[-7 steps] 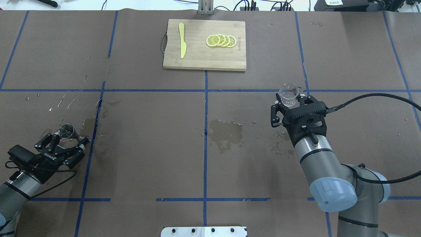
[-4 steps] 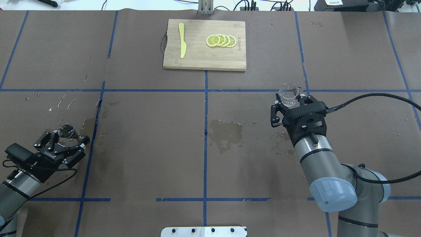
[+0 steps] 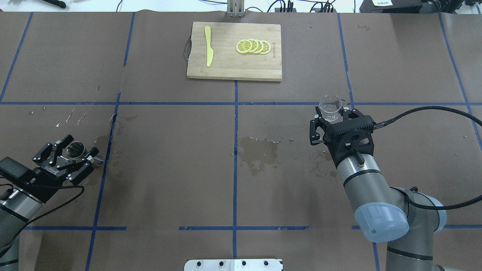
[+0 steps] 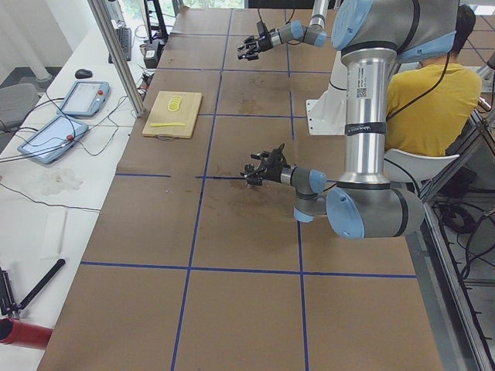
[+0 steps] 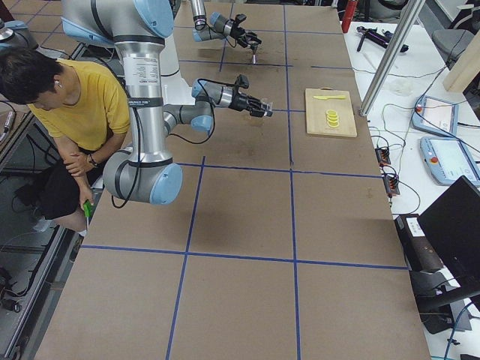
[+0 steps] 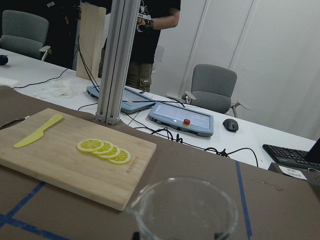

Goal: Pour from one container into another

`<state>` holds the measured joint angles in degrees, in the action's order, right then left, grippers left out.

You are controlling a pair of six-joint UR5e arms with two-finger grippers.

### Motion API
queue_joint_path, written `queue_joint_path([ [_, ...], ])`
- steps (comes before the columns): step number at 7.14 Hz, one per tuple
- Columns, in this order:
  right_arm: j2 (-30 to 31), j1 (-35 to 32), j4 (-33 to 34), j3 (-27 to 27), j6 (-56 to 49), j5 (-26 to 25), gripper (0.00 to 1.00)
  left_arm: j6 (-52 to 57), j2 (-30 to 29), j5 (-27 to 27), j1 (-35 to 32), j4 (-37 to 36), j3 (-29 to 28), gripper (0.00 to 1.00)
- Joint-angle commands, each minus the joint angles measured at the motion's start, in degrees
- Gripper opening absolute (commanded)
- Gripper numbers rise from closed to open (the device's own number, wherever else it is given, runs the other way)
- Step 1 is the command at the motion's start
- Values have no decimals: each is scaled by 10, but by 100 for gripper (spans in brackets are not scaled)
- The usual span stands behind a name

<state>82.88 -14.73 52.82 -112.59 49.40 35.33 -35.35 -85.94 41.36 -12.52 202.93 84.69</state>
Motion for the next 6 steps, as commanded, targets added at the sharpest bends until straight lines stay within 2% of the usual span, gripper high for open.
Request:
queue_joint_path([
  [1, 0, 0, 0, 0, 0, 0, 0, 31, 22, 7, -13, 1, 48, 100],
  [2, 0, 0, 0, 0, -1, 0, 0, 67, 30, 29, -28, 4, 71, 100],
  [4, 0, 0, 0, 0, -1, 0, 0, 73, 31, 147, -104, -9, 71, 100],
  [6, 0, 0, 0, 0, -1, 0, 0, 92, 37, 367, -242, -63, 71, 100],
])
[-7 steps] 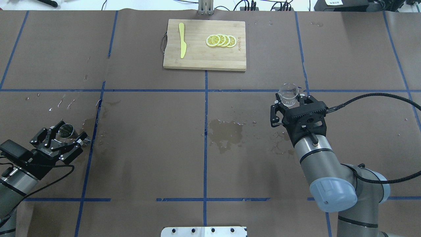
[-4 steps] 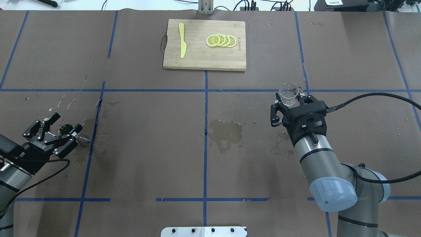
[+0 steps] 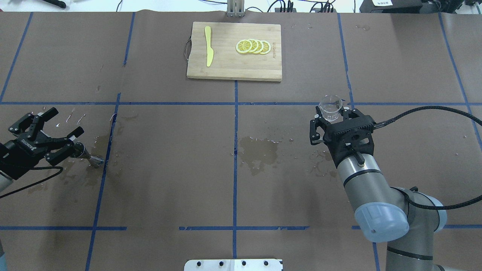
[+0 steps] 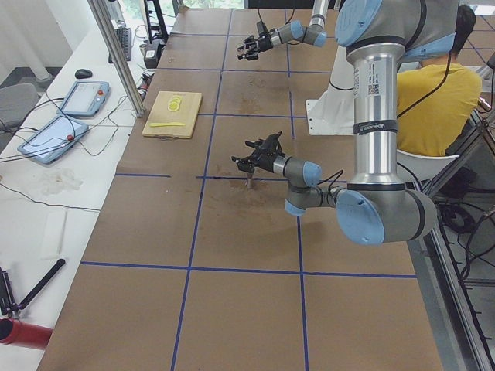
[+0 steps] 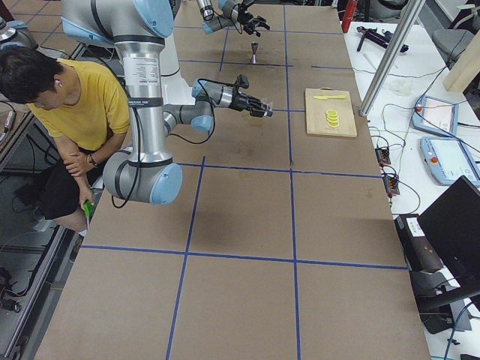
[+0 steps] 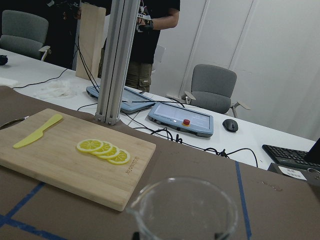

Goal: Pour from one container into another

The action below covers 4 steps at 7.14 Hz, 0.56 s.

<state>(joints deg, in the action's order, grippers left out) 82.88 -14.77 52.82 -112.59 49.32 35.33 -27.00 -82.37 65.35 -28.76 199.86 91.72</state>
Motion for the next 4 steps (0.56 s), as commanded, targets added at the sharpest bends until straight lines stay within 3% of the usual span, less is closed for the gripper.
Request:
queue_joint_path([
  [1, 0, 0, 0, 0, 1, 0, 0, 9, -3, 258, -178, -77, 0, 100],
  [2, -1, 1, 0, 0, 1, 0, 0, 44, -10, 375, -268, -134, 0, 100],
  [4, -3, 1, 0, 0, 1, 1, 0, 189, -55, 475, -378, -289, 0, 100],
])
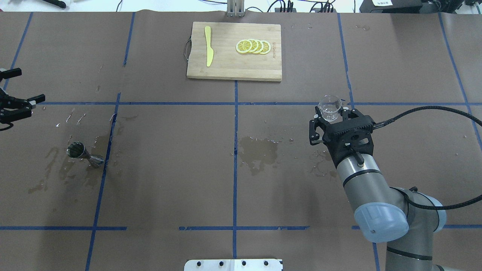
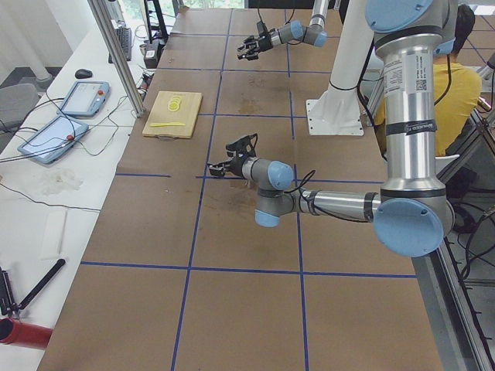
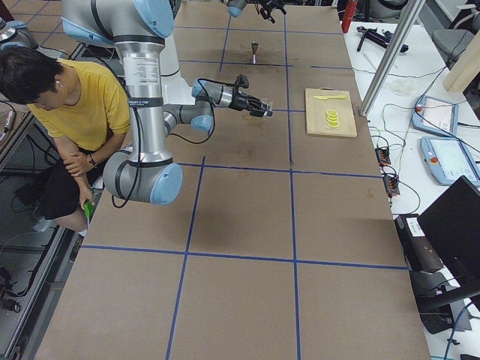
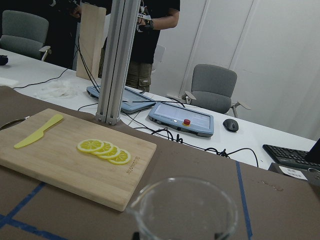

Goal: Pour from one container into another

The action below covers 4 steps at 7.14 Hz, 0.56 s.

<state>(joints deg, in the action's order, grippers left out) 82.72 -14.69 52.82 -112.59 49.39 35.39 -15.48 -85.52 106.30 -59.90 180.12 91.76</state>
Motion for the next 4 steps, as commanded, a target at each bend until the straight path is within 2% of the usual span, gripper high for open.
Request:
queue_joint_path([
  [1, -1, 0, 0, 0, 0, 0, 0, 116, -36, 98, -105, -172, 0, 100],
  [2, -1, 0, 0, 0, 0, 0, 0, 158, -49, 98, -129, -231, -1, 100],
  [4, -2, 0, 0, 0, 0, 0, 0, 286, -42, 68, -174, -240, -30, 100],
])
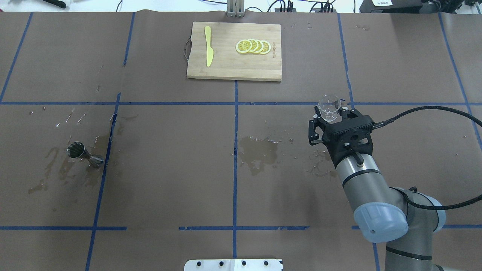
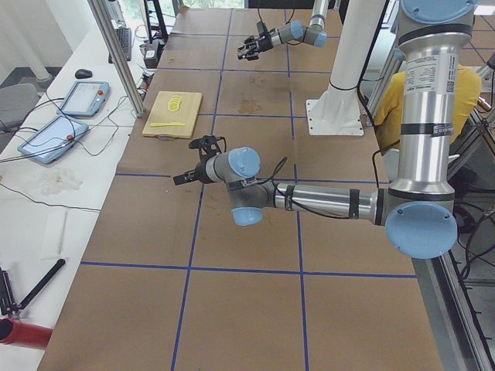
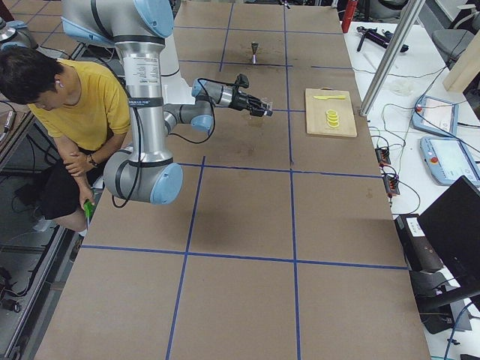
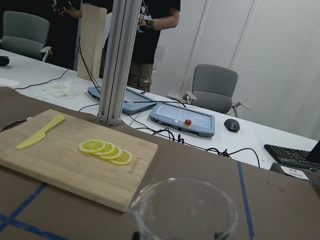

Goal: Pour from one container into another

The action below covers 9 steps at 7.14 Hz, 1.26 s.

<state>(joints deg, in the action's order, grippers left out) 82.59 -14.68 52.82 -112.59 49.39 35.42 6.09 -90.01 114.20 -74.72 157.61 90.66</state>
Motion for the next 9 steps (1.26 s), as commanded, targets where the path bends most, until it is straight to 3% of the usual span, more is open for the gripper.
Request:
queue_joint_path([
  [1, -1, 0, 0, 0, 0, 0, 0, 73, 2, -34, -42, -41, -42, 100],
  [2, -1, 0, 0, 0, 0, 0, 0, 74, -11, -64, -59, -136, -39, 100],
  [4, -1, 0, 0, 0, 0, 0, 0, 64, -39, -62, -83, -296, -43, 100],
  [6, -1, -2, -12, 0, 1, 3, 0, 65, -61, 15, -104, -495, -38, 100],
  [7, 5, -2, -70, 6, -2, 6, 0, 66, -61, 55, -104, -579, -36, 100],
  [9, 6, -2, -85, 9, -2, 9, 0, 66, -57, 179, -116, -699, -32, 100],
])
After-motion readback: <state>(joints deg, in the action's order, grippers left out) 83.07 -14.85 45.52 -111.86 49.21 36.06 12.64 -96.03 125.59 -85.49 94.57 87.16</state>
